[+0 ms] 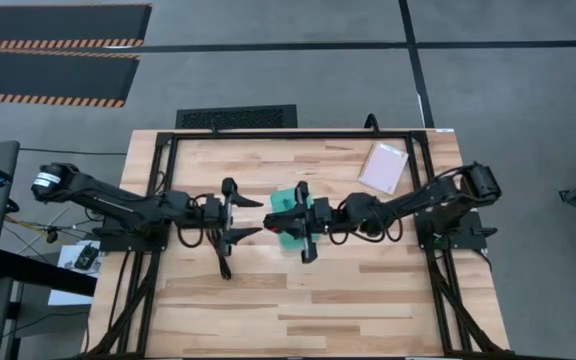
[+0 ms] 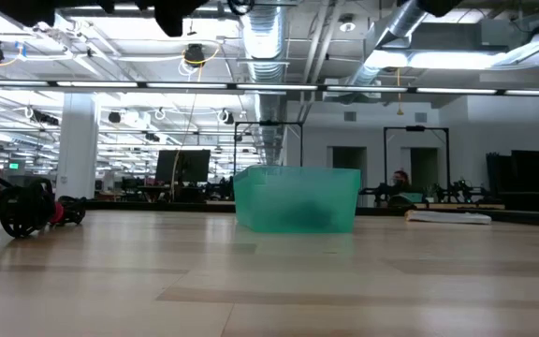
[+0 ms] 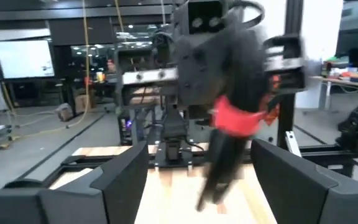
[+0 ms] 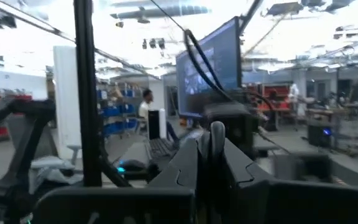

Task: Pick and place USB-C Cables
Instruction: Put the right black charger cable into the green bin

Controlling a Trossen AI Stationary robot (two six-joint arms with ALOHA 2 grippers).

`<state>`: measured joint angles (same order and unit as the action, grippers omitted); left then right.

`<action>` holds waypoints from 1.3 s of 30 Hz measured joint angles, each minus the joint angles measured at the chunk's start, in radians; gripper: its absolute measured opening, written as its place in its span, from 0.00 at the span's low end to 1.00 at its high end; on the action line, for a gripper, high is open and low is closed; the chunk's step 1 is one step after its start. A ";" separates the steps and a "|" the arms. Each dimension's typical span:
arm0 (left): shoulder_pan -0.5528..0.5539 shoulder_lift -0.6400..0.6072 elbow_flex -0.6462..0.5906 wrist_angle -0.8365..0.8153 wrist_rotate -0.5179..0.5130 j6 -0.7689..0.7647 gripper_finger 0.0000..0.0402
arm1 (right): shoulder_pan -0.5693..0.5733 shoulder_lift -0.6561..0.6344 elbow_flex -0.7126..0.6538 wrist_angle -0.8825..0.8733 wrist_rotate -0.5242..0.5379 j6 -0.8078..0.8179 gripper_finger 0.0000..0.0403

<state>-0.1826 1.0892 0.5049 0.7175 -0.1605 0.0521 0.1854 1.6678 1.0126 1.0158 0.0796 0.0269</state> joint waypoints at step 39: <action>0.021 0.076 0.026 0.097 0.145 -0.083 0.69 | -0.029 0.041 0.045 0.011 -0.055 0.023 0.10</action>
<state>-0.1618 1.1652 0.5312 0.8148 -0.0157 -0.0309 0.1562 1.7092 1.0573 1.0268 0.0242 0.0501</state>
